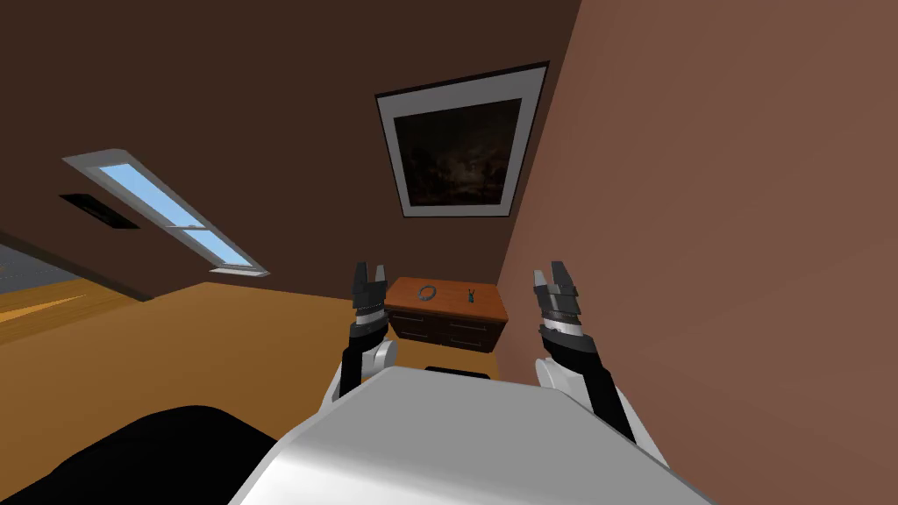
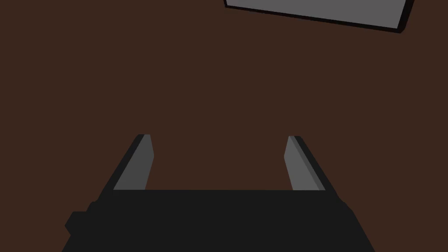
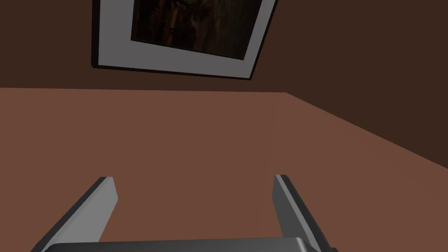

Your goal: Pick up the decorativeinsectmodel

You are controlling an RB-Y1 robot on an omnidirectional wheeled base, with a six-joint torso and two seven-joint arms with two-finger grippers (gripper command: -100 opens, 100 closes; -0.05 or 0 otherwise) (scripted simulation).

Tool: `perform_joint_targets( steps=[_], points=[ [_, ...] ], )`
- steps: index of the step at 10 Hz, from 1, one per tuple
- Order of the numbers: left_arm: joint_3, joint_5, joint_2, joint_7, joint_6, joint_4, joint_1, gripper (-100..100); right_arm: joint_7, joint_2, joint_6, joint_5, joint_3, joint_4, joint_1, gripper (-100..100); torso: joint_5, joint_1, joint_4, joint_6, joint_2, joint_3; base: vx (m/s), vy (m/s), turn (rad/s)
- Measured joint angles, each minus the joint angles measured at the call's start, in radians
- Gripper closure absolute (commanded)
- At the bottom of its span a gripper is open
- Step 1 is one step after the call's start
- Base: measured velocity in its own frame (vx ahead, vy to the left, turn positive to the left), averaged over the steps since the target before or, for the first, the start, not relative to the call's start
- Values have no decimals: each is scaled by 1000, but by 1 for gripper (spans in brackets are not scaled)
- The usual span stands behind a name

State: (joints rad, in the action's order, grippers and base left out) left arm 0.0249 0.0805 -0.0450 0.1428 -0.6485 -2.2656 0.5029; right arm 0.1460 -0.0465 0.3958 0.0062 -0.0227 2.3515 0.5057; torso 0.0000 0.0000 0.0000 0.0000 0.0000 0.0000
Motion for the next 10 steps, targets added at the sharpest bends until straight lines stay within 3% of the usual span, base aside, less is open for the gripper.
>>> perform_joint_targets(
  steps=[5, 10],
  points=[
    [0, 0, 0, 0, 0, 0, 0, 0, 18, -75, -44, 77, 33, -119, -38, -100, 0, 1, 0, 0, -1, -1, 18, 22, 145],
    [0, 0, 0, 0, 0, 0, 0, 0, 38, -95, -94, 159, 67, -231, -70, -100, 0, 1, 0, 0, -1, -1, 18, 21, 124]
  ],
)
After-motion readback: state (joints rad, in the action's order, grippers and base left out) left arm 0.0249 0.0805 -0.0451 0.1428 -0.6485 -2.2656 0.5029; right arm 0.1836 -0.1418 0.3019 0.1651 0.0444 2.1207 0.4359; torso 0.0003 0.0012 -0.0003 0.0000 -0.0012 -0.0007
